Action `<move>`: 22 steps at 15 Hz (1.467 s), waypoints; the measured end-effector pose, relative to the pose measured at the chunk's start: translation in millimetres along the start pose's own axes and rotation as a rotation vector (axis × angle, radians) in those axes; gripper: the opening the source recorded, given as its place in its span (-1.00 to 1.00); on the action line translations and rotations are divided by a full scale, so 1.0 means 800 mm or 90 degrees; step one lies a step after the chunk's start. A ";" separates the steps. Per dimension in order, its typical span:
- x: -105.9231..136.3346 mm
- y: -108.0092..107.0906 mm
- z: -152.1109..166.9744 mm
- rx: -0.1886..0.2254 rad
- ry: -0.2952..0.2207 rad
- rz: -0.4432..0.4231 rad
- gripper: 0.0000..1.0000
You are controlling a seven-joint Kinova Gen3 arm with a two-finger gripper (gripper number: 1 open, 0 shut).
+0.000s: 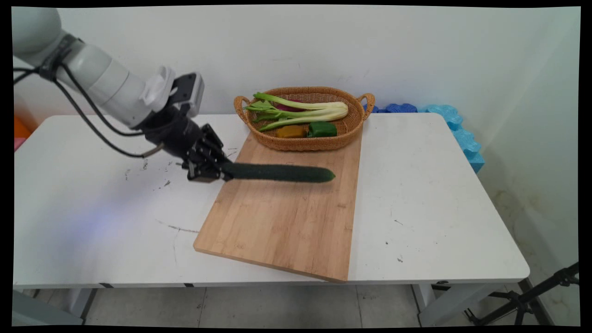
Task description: Place the picked object on the cutting board
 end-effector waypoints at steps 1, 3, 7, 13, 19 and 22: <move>-0.003 0.005 0.005 -0.005 0.000 -0.005 -1.00; -0.009 0.013 0.015 -0.016 0.001 -0.014 -1.00; -0.024 0.028 0.045 -0.042 0.005 -0.035 -1.00; -0.044 0.038 0.085 -0.072 0.006 -0.058 -1.00; -0.061 0.041 0.107 -0.084 0.001 -0.070 -1.00; -0.071 0.041 0.116 -0.087 -0.003 -0.074 1.00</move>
